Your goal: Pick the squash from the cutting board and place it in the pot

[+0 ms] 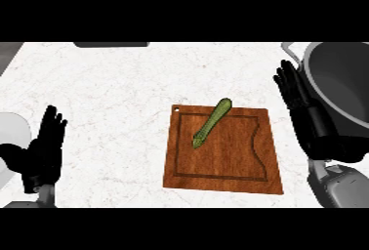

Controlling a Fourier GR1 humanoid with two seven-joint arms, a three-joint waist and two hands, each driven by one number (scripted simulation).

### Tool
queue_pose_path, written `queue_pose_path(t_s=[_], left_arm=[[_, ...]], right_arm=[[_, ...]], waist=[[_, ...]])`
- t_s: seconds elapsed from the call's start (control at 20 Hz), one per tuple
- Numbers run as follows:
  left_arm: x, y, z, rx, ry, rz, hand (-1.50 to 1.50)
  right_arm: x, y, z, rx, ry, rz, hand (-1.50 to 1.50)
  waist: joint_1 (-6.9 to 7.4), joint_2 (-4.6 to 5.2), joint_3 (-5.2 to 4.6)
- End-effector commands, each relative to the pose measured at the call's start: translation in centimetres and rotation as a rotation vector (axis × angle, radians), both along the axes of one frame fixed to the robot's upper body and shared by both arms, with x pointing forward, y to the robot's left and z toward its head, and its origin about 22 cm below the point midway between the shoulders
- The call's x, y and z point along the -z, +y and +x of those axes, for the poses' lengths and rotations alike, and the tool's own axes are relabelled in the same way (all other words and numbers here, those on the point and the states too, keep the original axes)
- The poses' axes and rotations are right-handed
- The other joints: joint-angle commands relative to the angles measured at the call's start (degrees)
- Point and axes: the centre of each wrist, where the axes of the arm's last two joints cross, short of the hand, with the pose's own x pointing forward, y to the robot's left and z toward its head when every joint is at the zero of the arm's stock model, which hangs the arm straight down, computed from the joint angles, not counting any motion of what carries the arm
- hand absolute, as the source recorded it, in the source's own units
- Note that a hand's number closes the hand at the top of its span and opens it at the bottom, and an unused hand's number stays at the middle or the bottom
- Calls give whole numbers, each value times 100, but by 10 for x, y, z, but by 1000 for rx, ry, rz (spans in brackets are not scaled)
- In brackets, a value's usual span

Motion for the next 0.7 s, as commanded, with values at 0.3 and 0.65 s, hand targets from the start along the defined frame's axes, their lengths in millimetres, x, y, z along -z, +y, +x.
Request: queue_pose_path(t_s=[0.3, 0.65], left_arm=[[-62, -7, 32, 147, -157, 58, 0], [-59, -21, 41, 214, -141, -1, 0]], right_arm=[[13, -99, 18, 250, -30, -682, 150], [69, -45, 36, 492, -190, -258, -150]], waist=[[34, 138, -227], [78, 45, -35]])
